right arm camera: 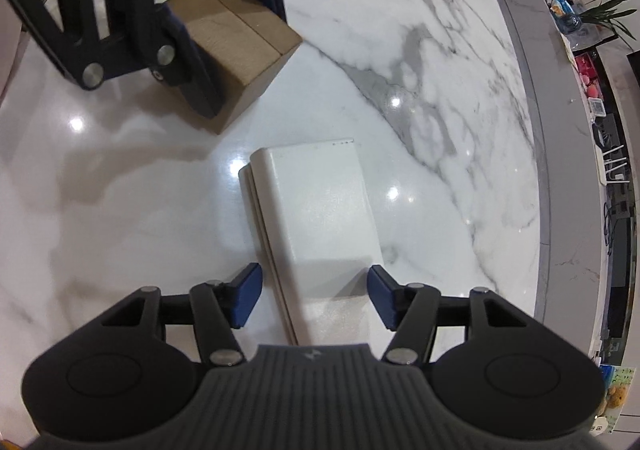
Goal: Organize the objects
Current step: 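Grasp the brown cardboard box with the left gripper while the right grasps the white box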
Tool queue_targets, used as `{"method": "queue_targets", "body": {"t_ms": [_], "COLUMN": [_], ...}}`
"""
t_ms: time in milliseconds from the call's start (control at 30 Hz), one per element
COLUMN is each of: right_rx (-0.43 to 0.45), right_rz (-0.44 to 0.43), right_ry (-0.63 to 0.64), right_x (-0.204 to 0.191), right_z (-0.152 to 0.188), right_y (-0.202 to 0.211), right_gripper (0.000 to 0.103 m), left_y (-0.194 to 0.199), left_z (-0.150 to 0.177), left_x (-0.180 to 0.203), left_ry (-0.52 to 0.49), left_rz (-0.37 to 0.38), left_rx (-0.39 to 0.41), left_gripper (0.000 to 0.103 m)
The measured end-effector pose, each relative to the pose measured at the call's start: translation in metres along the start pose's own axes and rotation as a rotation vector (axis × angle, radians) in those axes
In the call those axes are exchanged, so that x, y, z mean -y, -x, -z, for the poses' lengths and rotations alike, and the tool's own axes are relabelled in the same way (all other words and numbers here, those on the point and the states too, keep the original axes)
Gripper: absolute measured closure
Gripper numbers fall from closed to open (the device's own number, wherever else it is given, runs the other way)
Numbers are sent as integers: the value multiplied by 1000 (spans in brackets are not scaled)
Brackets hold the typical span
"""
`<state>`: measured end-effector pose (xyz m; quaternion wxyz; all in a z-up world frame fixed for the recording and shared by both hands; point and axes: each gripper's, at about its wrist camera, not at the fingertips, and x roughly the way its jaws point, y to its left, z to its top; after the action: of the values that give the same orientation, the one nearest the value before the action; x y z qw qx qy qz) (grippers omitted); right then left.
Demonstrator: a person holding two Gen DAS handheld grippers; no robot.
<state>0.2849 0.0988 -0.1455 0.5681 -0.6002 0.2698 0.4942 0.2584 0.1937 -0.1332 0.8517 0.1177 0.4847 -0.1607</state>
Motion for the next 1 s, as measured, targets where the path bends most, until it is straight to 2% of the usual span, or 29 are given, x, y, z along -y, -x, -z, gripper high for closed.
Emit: {"method": "queue_targets", "body": {"t_ms": [167,333,400,600,833,1000], "right_rx": [1,-11,-8,-21,-10,-56], "right_rz": [-23,-26,-43,-163,-372,-379], "right_ry": [-78,-96,-130,-244,-305,-271], "right_x": [18,20,23,27,2,-17], "right_z": [-4,-6,-5,-3,1,6], "right_y": [-7,-9,-6,13,44,38], "right_gripper": [46,49,54,71,72,72], "left_y": [0,3,4,12,27,27], "left_z": [1,3,5,12,24,31], "left_x": [-1,1,2,15,38,48], "left_ry": [9,21,32,38,-22,-34], "left_rz": [2,14,18,41,58,59], "left_rx": [0,2,4,8,-12,-37], "left_gripper": [47,47,47,47,47,47]}}
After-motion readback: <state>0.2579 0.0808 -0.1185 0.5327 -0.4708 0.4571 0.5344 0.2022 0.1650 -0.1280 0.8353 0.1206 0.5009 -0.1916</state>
